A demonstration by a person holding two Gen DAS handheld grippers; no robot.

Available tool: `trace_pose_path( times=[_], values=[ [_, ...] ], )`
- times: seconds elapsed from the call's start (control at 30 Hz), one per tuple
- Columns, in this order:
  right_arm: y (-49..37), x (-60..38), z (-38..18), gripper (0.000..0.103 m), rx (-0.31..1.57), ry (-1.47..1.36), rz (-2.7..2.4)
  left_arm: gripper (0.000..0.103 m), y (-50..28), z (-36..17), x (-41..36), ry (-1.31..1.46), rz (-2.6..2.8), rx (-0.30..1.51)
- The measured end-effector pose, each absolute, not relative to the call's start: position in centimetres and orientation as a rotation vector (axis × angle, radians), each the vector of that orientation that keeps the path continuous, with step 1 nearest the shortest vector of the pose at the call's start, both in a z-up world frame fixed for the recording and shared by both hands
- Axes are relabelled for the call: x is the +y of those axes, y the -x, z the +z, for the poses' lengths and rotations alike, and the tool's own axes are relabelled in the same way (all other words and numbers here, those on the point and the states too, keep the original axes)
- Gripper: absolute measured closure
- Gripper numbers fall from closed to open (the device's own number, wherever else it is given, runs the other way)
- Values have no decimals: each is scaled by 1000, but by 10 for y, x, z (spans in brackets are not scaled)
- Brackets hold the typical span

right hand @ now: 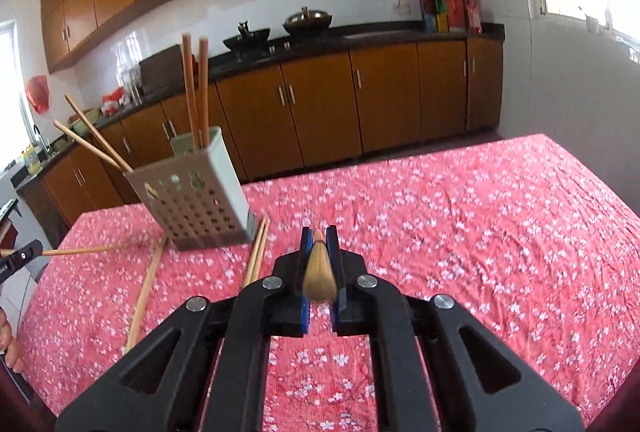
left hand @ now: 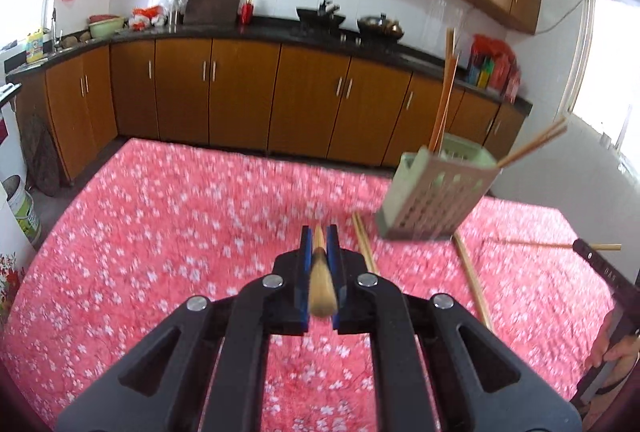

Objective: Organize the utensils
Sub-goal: 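Lift both held chopsticks and carry them above the utensil holder, then open both tools to drop the chopsticks into the holder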

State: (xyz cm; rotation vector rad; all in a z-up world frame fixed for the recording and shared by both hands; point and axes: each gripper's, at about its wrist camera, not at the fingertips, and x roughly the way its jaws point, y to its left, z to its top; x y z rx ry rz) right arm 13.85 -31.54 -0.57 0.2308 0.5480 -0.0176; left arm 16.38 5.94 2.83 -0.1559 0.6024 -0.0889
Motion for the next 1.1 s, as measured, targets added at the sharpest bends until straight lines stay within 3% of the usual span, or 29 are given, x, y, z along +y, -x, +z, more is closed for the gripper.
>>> trace_pose_path(
  times=[0.27, 0.77, 1.1],
  values=[
    [-137, -312, 18, 95, 481, -227, 4, 95, -163, 63, 52, 132, -105, 529],
    [-143, -276, 121, 95, 201, -298, 171, 95, -173, 153, 3, 137, -216, 288],
    [-190, -269, 134, 95, 107, -315, 115, 95, -214, 199, -34, 201, -162, 77]
  ],
)
